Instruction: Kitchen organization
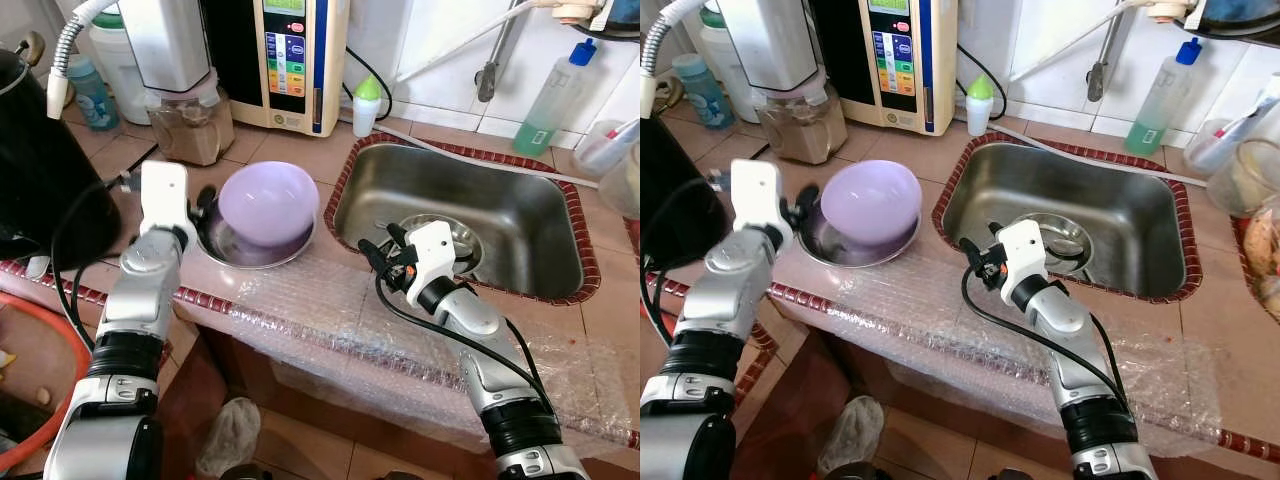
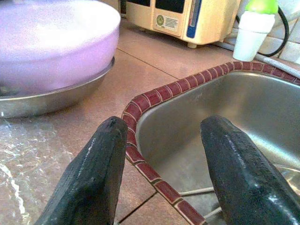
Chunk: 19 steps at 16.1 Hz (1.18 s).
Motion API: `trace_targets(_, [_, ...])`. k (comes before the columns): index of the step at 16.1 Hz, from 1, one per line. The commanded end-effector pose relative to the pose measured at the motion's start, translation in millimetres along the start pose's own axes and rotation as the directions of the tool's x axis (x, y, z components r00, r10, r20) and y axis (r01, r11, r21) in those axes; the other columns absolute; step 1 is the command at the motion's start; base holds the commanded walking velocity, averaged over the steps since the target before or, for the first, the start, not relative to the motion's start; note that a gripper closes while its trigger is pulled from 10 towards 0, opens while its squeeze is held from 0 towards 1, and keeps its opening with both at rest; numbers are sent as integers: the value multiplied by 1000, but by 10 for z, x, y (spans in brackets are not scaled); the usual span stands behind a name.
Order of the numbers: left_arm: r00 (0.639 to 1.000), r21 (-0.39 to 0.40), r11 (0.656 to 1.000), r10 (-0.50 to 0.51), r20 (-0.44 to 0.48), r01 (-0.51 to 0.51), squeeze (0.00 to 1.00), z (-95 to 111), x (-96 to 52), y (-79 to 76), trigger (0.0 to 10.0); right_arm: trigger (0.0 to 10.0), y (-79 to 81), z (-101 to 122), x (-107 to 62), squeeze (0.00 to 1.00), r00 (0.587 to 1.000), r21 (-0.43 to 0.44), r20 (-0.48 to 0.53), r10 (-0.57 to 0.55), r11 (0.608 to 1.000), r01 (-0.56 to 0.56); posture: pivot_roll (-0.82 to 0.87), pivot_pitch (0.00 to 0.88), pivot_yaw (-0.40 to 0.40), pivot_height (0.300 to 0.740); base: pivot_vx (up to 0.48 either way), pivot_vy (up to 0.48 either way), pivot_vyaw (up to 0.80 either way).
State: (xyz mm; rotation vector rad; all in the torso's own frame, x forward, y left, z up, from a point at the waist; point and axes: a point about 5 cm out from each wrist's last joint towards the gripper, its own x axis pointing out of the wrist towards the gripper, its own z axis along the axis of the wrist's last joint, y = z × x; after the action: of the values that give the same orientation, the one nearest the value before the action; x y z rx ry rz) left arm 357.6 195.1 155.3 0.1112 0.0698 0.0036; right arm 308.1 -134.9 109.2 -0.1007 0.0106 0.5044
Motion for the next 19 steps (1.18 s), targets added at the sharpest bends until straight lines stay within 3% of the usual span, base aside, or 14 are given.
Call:
trace_targets(1, [999,-3,1000,0,50,1,1000,132,16,5,10000,10000,-22,39,24,0,1000,-11,14,-7,1000,7,-32,0,17,740,0,0,0])
trace_targets(4, [996,-42,999,24,82,-21,1000,238,23,18,10000,10000,-26,34,27,0,1000,-11,14,-9,1000,9,-31,0,18,740,0,0,0])
trace_targets(5, [999,-124,992,-6,50,12,1000,233,26,-33,10000,10000,-25,33,26,0,1000,-10,14,-10,1000,10,-33,0,20,740,0,0,0])
trace_targets(7, [999,-177,983,-48,-8,45,1000,187,28,-86,10000,10000,-21,30,20,0,1000,-7,14,-11,1000,11,-34,0,22,740,0,0,0])
trace_targets(8, [995,-249,966,-87,-50,73,1000,146,26,-133,10000,10000,-14,26,9,0,1000,-6,14,-11,1000,11,-36,0,25,740,0,0,0])
trace_targets(12, [968,-283,952,-175,-179,120,1000,-40,-5,-219,10000,10000,-10,23,6,0,1000,-8,16,-15,1000,15,-38,0,30,740,0,0,0])
trace_targets(13, [966,-303,946,-176,-189,113,0,-57,-2,-214,0,10000,-12,22,8,0,1000,-9,16,-17,1000,17,-38,0,30,740,0,0,0])
trace_targets(19, [953,-359,926,-208,-220,119,0,-80,-10,-233,0,10000,10,41,3,0,1000,-16,20,14,1000,-14,-44,0,33,740,0,0,0])
